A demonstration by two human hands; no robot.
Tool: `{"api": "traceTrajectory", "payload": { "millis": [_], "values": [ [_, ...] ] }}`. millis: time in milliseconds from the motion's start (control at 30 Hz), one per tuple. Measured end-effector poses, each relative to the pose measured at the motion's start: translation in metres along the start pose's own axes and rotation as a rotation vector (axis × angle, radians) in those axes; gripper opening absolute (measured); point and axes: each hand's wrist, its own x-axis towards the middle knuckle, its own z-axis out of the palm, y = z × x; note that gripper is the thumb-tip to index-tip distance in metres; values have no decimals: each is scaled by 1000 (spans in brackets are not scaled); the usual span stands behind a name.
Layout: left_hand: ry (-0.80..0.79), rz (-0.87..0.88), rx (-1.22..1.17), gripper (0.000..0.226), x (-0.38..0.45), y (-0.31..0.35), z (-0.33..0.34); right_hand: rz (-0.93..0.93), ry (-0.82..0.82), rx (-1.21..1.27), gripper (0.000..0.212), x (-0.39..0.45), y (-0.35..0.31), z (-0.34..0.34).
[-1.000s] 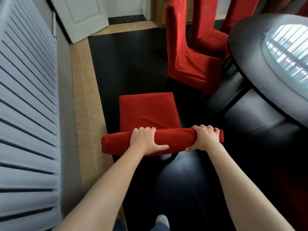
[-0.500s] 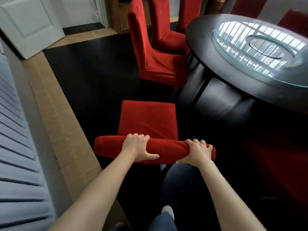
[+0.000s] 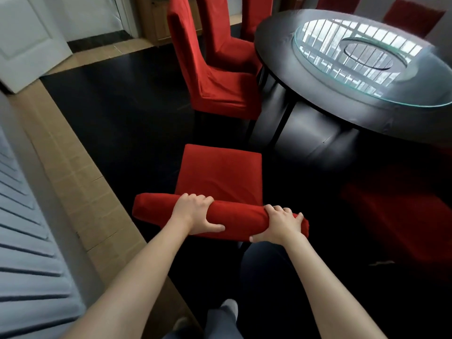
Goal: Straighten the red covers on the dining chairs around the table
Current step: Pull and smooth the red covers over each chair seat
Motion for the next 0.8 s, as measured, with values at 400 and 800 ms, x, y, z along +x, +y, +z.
{"api": "traceTrajectory", "payload": {
  "millis": [400,800],
  "values": [
    [9,24,8,104,-9,2,2,-16,75,51,93,-16,5,14],
    [1,204,85,107,-32,-9,4,127,128,88,97,-69,-20,51]
  ]
}}
